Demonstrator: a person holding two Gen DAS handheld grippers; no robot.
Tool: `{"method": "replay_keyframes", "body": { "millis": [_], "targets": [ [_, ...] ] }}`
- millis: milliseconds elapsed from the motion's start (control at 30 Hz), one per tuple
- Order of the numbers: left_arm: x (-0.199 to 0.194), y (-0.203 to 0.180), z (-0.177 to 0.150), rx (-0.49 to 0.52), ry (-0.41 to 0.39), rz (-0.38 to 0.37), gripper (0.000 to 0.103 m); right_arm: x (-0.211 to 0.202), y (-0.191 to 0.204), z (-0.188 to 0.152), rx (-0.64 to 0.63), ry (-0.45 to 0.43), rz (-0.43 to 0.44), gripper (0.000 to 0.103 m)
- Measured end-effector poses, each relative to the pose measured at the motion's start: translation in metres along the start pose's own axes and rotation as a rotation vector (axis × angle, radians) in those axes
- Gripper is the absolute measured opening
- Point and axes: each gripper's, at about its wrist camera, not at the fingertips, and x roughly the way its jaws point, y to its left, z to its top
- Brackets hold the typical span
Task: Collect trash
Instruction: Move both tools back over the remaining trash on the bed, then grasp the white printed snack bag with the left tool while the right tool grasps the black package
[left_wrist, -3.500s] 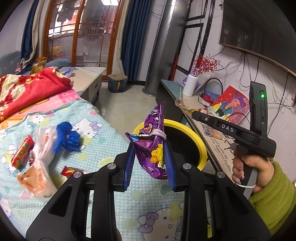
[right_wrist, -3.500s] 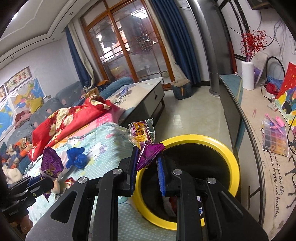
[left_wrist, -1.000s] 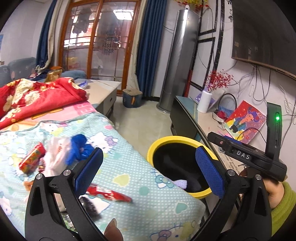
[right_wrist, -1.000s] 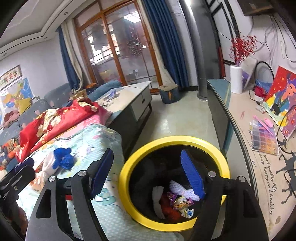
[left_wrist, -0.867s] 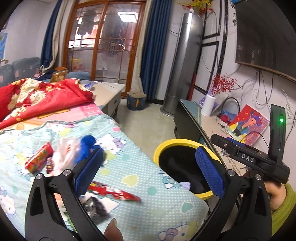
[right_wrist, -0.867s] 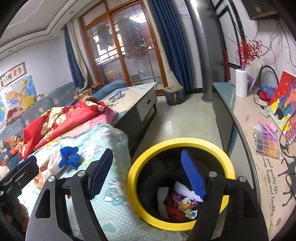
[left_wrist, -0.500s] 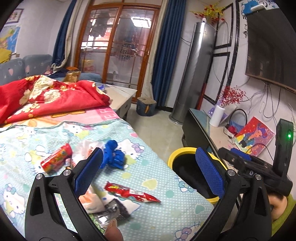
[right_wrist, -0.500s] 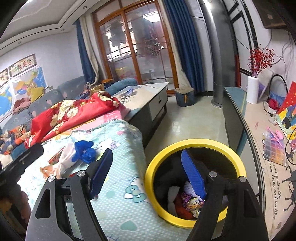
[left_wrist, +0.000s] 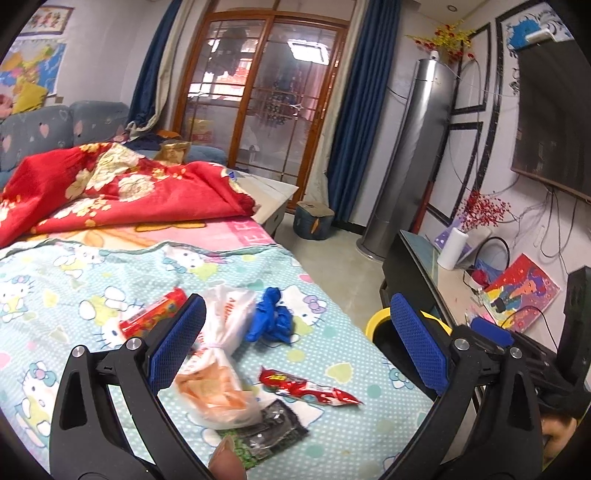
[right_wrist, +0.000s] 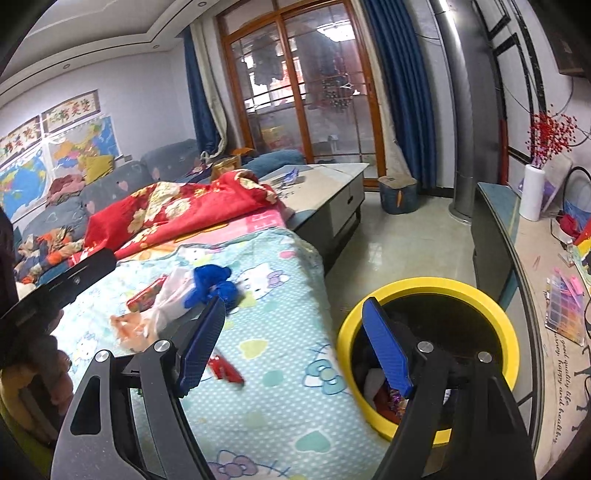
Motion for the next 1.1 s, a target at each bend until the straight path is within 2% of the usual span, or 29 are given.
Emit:
{"method": "replay_keyframes", "body": {
  "millis": [367,700,967,1100],
  "targets": [
    [-0.008,0.042,0.003,-0.065,0.012,0.065,0.092,0.008,0.042,-0.010,-0.075,0.044,0.076,0.074],
    [-0.015,0.071,0.005,-0.081,0.033,0.110,0.092,0.014,0.079,-0.021,-0.140,0.090,0.149,0.074],
    [-0.017,0.095,-0.011,-0.110,0.108,0.111,0.092,0.031,0.106,-0.038,-0.182,0.174,0.201,0.074],
    [-0.009,0.106,-0.019,-0.173,0.159,0.080,0.080,0.042,0.110,-0.045,-0.176,0.223,0.213,0.073]
  ]
}}
